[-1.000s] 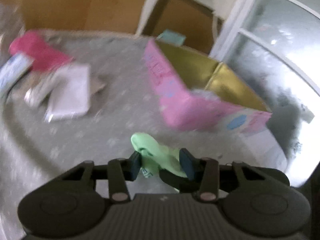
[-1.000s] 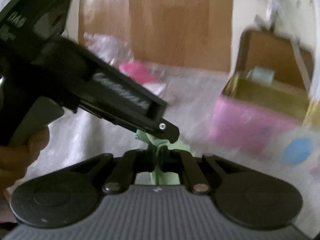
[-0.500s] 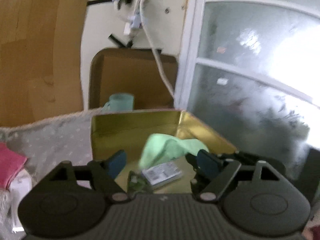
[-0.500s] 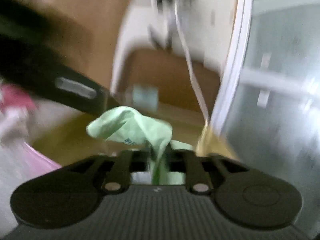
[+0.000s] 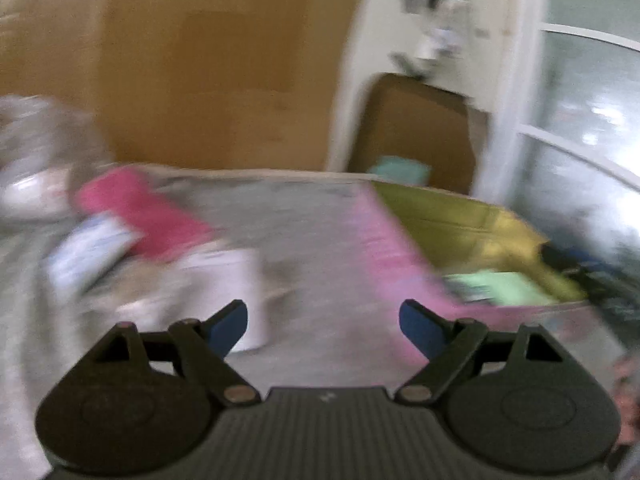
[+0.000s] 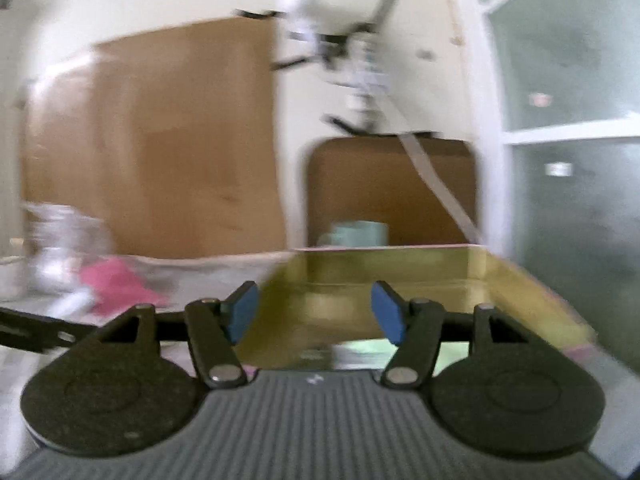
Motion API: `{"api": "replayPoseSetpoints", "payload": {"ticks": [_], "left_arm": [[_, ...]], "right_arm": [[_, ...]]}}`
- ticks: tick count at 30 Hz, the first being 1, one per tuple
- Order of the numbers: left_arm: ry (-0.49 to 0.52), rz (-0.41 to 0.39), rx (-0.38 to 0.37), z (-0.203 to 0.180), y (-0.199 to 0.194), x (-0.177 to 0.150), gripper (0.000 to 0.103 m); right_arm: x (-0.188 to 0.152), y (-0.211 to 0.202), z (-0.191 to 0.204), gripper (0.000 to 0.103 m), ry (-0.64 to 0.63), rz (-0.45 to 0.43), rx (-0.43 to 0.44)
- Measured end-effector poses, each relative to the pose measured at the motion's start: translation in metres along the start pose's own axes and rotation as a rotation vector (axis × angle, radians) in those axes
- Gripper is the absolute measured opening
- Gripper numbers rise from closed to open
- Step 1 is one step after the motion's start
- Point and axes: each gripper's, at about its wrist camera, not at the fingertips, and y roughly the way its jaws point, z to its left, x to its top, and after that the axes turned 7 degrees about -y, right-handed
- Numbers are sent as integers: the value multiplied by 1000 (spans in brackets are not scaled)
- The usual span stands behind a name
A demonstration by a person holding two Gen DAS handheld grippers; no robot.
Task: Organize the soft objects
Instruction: 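Carry the green cloth into the pink tin and release it, then grasp the bag of cotton swabs with the right gripper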
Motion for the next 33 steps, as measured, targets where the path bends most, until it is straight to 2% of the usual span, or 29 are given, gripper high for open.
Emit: {"api": "replayPoseSetpoints", "payload": {"ticks": [3,7,9,11,14,19,22,23,26,29,32,33], "left_arm": [[-25,-9,132,45,-8,-9,87],[-90,-14,292,101,-17,-18,87],[-138,-13,315,122,-20,-20,87],[-198,-12,300,137,-22,-20,93],[-260,-22,252,148,-23,-18,95],[-345,-34,181,163,-28,-20,95],[-368,-58,163,168,-31,-21,95],[-370,-68,160,167,-34,-22,96],[-369,-94,160,166,-37,-22,96],[-372,-108,155,166,-38,-22,96],[-371,-115,155,166,-39,-22,96],[-368,-116,158,165,-39,-22,96]], "right_arm": [[-1,4,44,68,-47,-1,111],[-8,24,92,68,-83,75,230],[-12,36,107,68,-71,117,267],[-16,43,118,68,-63,157,284],[-20,50,128,68,-81,218,283],[-14,60,136,68,-109,234,303],[-7,78,153,68,-147,212,331],[-4,84,161,69,-172,207,348],[1,107,192,83,-288,225,438],[-1,129,221,87,-430,248,479],[-4,159,238,87,-521,303,460],[-4,167,239,81,-526,319,455]]}}
